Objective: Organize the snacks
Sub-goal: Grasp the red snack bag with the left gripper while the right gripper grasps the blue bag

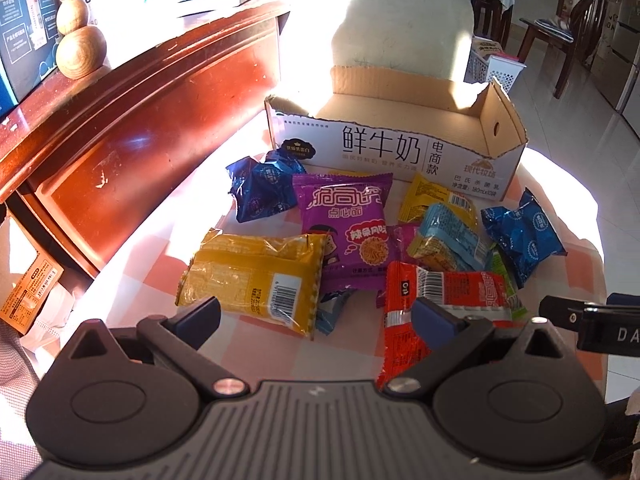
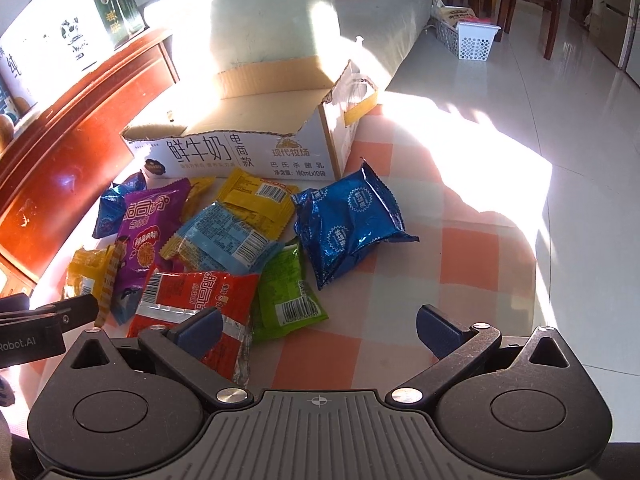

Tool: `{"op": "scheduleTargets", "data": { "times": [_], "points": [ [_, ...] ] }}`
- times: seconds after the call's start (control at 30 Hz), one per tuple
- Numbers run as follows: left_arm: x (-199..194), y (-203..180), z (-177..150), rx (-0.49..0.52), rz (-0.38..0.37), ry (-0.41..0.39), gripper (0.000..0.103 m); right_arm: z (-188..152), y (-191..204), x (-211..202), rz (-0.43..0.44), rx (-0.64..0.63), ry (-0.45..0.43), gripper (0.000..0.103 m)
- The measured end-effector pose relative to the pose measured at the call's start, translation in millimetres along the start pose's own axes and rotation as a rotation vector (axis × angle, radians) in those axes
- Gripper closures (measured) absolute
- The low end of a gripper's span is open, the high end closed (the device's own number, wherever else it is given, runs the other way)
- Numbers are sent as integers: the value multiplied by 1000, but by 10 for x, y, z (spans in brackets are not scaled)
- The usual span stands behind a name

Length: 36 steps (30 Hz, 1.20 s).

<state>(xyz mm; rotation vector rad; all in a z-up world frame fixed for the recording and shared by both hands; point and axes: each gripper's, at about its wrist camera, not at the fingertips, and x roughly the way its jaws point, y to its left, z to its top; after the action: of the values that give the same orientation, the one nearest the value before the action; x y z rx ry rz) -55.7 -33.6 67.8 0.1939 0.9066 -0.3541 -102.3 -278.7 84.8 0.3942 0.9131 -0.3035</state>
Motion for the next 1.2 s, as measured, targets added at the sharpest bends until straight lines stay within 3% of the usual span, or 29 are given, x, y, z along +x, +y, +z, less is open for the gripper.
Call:
{"op": "scheduleTargets", "data": {
  "times": [0.27,0.43,0.8,1.0,1.2],
  "points": [
    [24,-351,-51,82,-156,-14,2,30,-317,-7,-41,94,-14,0],
    [139,-596,-67,131,-209,-1,2,22,-446,37,-41,148,6,0],
    [406,-841,-127,188,-185,20,2,285,-407,298,-7,97,42,0],
    [448,-741,-110,134,-175,29,4,472,-298,569,-37,-17,25,0],
    [440,-654,-93,99,-177,40,8,579,-240,768,-7,-58,26,0]
  ]
}}
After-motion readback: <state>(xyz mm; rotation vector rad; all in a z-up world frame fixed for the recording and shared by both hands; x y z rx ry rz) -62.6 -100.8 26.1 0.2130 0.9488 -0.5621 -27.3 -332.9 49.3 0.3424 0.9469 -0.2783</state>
